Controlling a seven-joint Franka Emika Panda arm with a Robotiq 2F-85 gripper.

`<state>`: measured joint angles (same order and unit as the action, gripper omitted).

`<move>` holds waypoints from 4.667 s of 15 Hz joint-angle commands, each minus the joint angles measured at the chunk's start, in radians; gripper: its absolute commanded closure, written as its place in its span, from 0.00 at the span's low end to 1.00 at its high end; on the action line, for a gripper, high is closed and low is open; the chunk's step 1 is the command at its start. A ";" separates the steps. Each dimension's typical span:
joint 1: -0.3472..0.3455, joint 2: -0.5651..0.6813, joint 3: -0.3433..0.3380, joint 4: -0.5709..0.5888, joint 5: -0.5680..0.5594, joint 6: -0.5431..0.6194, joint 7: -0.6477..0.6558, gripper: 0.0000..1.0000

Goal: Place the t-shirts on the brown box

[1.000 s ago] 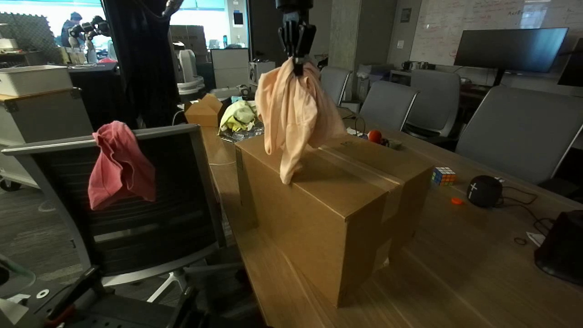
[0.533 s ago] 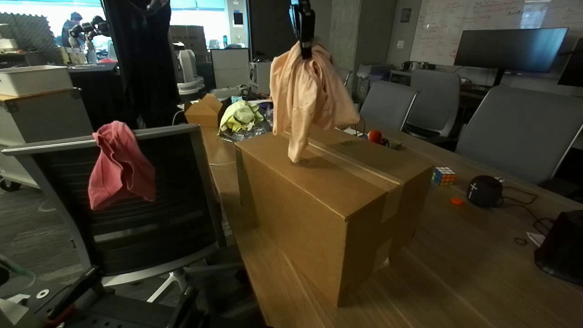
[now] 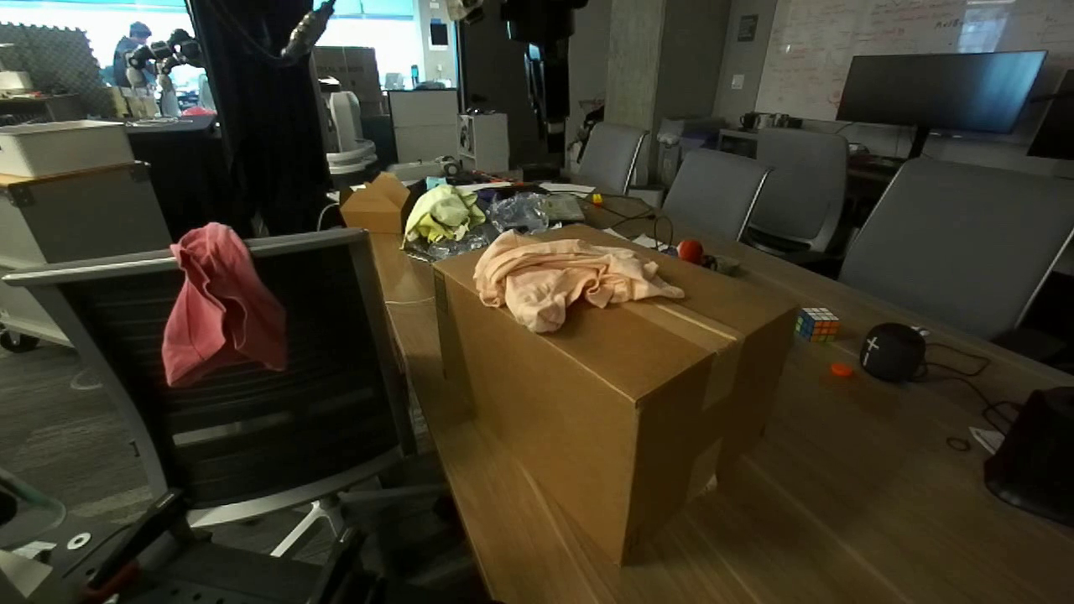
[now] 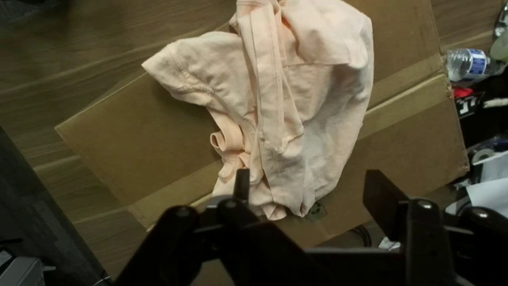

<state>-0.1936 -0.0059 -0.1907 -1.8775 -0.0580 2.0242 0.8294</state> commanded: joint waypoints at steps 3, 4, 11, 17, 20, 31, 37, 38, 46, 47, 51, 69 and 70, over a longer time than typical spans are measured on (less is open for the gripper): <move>0.038 -0.039 0.038 -0.067 0.058 -0.043 -0.220 0.00; 0.047 -0.049 0.049 -0.078 0.056 -0.057 -0.256 0.00; 0.138 -0.110 0.150 -0.140 0.023 -0.178 -0.432 0.00; 0.232 -0.104 0.255 -0.168 -0.009 -0.220 -0.540 0.00; 0.276 -0.065 0.300 -0.166 -0.025 -0.214 -0.588 0.00; 0.353 0.035 0.356 -0.151 0.044 -0.169 -0.724 0.00; 0.376 0.088 0.374 -0.119 0.057 -0.172 -0.753 0.00; 0.379 0.096 0.378 -0.112 0.060 -0.178 -0.760 0.00; 0.398 0.131 0.398 -0.052 0.073 -0.227 -0.772 0.00; 0.399 0.135 0.399 -0.049 0.076 -0.233 -0.773 0.00; 0.398 0.161 0.398 -0.043 0.087 -0.246 -0.774 0.00; 0.398 0.204 0.385 -0.012 0.076 -0.245 -0.746 0.89; 0.397 0.198 0.381 -0.013 0.071 -0.241 -0.738 0.92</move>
<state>0.2013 0.1849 0.2028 -1.9116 0.0198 1.7911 0.0742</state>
